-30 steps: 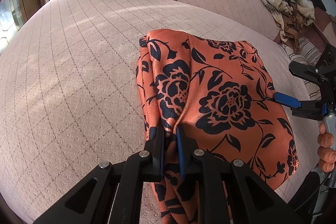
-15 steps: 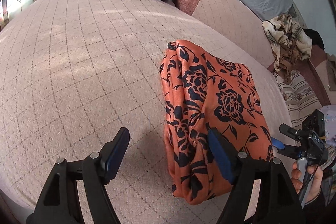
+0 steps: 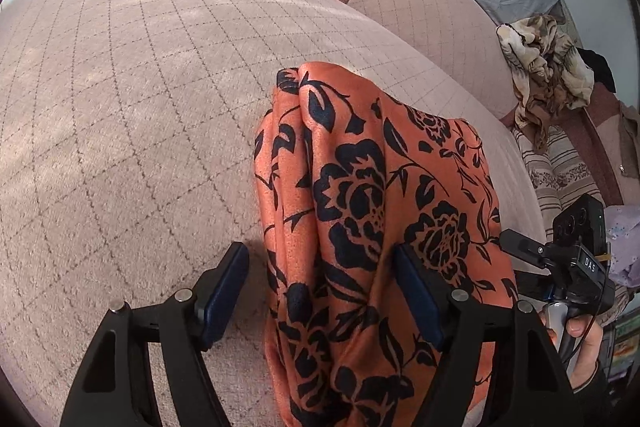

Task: Fold small clothes

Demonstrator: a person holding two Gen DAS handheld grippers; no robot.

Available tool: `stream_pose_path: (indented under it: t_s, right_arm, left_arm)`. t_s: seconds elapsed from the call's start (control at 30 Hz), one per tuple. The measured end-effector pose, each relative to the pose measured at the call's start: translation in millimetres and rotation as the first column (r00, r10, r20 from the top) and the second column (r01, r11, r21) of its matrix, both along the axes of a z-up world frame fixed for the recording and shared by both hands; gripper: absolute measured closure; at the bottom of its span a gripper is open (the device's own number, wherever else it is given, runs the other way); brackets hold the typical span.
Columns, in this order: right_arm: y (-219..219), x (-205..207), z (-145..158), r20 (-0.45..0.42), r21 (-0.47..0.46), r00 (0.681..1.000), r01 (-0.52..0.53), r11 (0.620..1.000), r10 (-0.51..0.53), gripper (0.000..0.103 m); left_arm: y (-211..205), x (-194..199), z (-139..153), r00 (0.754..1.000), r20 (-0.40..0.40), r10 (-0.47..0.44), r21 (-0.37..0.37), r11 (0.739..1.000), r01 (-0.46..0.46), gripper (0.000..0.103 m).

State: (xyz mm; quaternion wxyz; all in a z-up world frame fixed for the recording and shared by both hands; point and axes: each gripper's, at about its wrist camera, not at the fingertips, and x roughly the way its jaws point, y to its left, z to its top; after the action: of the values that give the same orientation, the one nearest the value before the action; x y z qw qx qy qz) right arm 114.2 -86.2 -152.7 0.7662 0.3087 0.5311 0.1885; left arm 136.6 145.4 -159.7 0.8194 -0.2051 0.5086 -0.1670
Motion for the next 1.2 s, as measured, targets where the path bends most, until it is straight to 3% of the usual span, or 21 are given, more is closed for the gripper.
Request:
stream_pose_path:
  t_s: [0.03, 0.1, 0.13, 0.3, 0.57, 0.9, 1.2]
  right_arm:
    - [0.3, 0.1, 0.4, 0.003, -0.003, 1.0, 0.004, 1.0, -0.004, 0.021]
    - [2.5, 2.4, 0.2, -0.004, -0.047, 1.0, -0.002, 0.999, 0.001, 0.044]
    - [2.9, 3.6, -0.7, -0.017, -0.054, 1.0, -0.008, 0.999, 0.007, 0.048]
    - [9.6, 0.0, 15.4, 0.011, -0.116, 0.999, -0.034, 0.993, 0.035, 0.062]
    - [9.3, -17.1, 54.5, 0.11, -0.123, 0.992, -0.052, 0.991, 0.066, 0.065]
    - [-45.9, -38.4, 113.6, 0.233, -0.158, 0.971, -0.01, 0.987, 0.047, 0.065]
    - [-82.7, -40.4, 143.0, 0.288, -0.165, 0.958, 0.037, 0.986, 0.012, 0.065]
  left_arm:
    - [-1.8, 0.9, -0.8, 1.0, -0.002, -0.018, -0.008, 1.0, 0.018, 0.051]
    - [-5.6, 1.6, -1.2, 0.999, -0.001, -0.034, -0.003, 0.999, 0.034, 0.059]
    - [-8.2, 1.4, 0.2, 0.999, 0.0, -0.045, 0.003, 0.999, 0.045, 0.065]
    - [-8.8, -0.7, 6.9, 0.999, 0.007, -0.039, 0.017, 0.999, 0.039, 0.072]
    - [-16.9, -15.3, 47.9, 0.996, 0.089, -0.018, 0.026, 1.0, 0.016, 0.076]
    - [-66.3, -36.2, 108.0, 0.978, 0.198, -0.063, 0.087, 0.995, 0.047, 0.076]
    - [-103.6, -20.6, 126.5, 0.968, 0.228, -0.108, 0.121, 0.989, 0.082, 0.076]
